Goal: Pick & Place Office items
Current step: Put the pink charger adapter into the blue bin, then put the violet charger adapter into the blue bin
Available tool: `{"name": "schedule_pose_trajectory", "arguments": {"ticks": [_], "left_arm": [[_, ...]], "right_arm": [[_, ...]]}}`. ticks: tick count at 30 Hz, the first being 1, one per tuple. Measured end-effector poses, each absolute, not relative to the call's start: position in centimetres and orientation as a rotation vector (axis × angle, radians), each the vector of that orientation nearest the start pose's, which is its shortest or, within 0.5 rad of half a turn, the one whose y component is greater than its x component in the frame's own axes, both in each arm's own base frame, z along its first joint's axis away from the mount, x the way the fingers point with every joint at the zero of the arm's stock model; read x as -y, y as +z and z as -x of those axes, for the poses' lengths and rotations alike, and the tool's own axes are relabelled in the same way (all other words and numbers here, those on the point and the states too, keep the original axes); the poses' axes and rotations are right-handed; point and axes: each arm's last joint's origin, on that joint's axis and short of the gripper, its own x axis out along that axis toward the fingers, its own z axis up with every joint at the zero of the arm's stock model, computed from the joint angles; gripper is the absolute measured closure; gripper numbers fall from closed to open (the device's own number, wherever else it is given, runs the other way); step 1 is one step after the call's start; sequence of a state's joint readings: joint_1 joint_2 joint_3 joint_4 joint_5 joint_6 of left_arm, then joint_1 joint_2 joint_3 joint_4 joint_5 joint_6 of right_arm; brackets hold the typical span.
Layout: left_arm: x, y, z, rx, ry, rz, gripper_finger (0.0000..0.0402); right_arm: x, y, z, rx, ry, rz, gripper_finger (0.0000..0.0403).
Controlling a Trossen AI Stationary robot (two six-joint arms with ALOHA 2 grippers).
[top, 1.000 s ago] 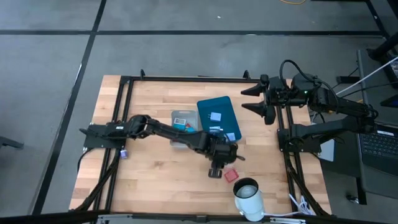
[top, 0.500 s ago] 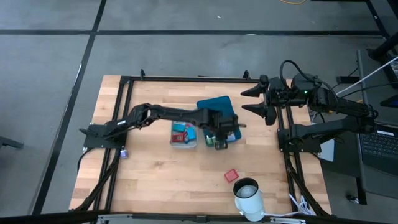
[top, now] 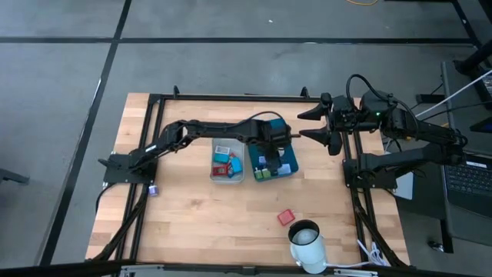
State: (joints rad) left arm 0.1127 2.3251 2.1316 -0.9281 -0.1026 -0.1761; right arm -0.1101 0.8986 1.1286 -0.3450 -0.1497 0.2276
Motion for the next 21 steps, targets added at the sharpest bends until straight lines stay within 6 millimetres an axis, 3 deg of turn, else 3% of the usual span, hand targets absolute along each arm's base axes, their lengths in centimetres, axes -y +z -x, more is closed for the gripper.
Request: {"name": "schedule_pose_trajectory", "arguments": {"ticks": [4, 8, 12, 17, 21], "left_arm": [[-6.0, 22.1, -49.3, -1.082, 0.303, 0.173, 0.0163], [-6.0, 22.1, -49.2, -1.086, 0.31, 0.233, 0.011], [-5.4, 22.7, -49.0, -1.075, 0.341, 0.3, 0.0097], [-4.1, 26.6, -47.1, -1.027, 0.459, 0.348, 0.0104], [-1.8, 29.9, -44.6, -1.01, 0.589, 0.339, 0.0109]], "right_arm": [[1.5, 41.3, -17.6, -0.118, 0.026, -0.242, 0.0119], [1.5, 41.3, -17.6, -0.119, 0.027, -0.242, 0.0119], [1.5, 41.3, -17.6, -0.12, 0.026, -0.242, 0.0119], [1.5, 41.2, -17.5, -0.13, 0.026, -0.24, 0.0119], [1.5, 41.1, -17.5, -0.136, 0.025, -0.237, 0.0119]]}}
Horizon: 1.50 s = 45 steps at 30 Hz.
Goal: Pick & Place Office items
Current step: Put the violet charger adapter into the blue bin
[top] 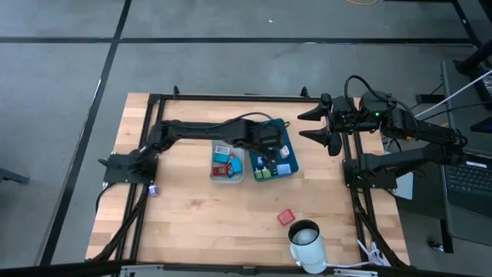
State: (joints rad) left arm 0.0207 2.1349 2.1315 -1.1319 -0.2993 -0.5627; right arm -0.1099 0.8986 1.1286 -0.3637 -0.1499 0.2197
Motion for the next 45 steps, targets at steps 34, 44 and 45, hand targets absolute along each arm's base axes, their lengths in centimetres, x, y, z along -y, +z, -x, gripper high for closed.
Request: {"name": "schedule_pose_trajectory", "arguments": {"ticks": [34, 44, 45], "left_arm": [[17.4, 27.7, -25.8, -1.074, 1.342, 0.964, 0.0117], [16.8, 25.2, -26.8, -1.004, 1.36, 0.855, 0.0159], [16.7, 25.2, -26.6, -0.988, 1.41, 0.845, 0.0159]], "right_arm": [[1.5, 41.0, -17.9, -0.152, 0.127, -0.209, 0.0119], [1.5, 40.8, -18.2, -0.17, 0.14, -0.258, 0.0119], [1.5, 40.8, -18.2, -0.17, 0.14, -0.255, 0.0119]]}}
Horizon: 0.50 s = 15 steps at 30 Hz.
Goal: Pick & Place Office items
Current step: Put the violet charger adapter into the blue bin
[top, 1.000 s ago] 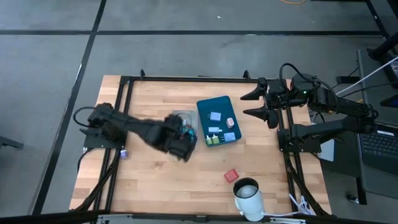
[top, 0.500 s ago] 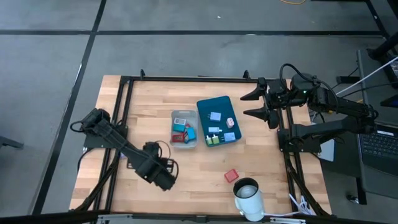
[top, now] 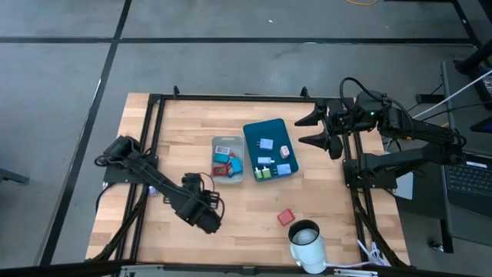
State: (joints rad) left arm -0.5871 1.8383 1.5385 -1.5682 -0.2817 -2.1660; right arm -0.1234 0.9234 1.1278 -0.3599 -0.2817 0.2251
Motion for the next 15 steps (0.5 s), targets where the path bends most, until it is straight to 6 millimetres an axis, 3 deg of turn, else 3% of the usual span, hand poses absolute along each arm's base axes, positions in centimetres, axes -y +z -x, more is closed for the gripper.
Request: {"name": "schedule_pose_trajectory", "arguments": {"ticks": [8, 15], "left_arm": [[15.8, 21.5, -25.2, -0.905, 1.529, 0.695, 0.0158], [15.6, 22.5, -25.3, -1.063, 1.298, 0.452, 0.0158]], "right_arm": [[1.5, 40.8, -18.3, -0.161, 0.142, -0.227, 0.0119], [1.9, 41.1, -18.3, -0.134, 0.121, -0.254, 0.0119]]}}
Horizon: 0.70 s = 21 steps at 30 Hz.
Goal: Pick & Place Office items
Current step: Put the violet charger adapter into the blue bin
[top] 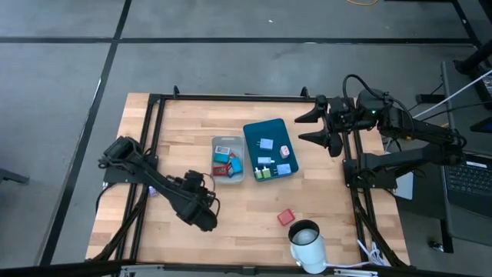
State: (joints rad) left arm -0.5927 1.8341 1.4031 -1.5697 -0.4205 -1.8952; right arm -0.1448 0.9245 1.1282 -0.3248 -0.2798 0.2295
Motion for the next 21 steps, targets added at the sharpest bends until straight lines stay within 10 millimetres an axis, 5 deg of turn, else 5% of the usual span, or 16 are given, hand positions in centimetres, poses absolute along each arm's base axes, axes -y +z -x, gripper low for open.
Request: {"name": "schedule_pose_trajectory", "arguments": {"ticks": [4, 12, 15, 21], "left_arm": [[15.3, 23.8, -25.1, -1.218, 1.106, 0.305, 0.0158], [16.2, 23.9, -23.1, -1.684, 0.329, -0.372, 0.0159], [15.9, 22.6, -20.7, -1.816, 0.129, -0.511, 0.0159], [14.0, 22.0, -12.8, -1.932, -0.085, -0.539, 0.0159]], "right_arm": [[2.2, 41.1, -18.3, -0.136, 0.099, -0.305, 0.0119], [2.5, 41.7, -19.1, -0.046, 0.05, -0.346, 0.0119], [2.7, 41.9, -19.6, -0.003, 0.002, -0.353, 0.0119], [3.2, 41.9, -21.2, 0.054, -0.058, -0.393, 0.0119]]}}
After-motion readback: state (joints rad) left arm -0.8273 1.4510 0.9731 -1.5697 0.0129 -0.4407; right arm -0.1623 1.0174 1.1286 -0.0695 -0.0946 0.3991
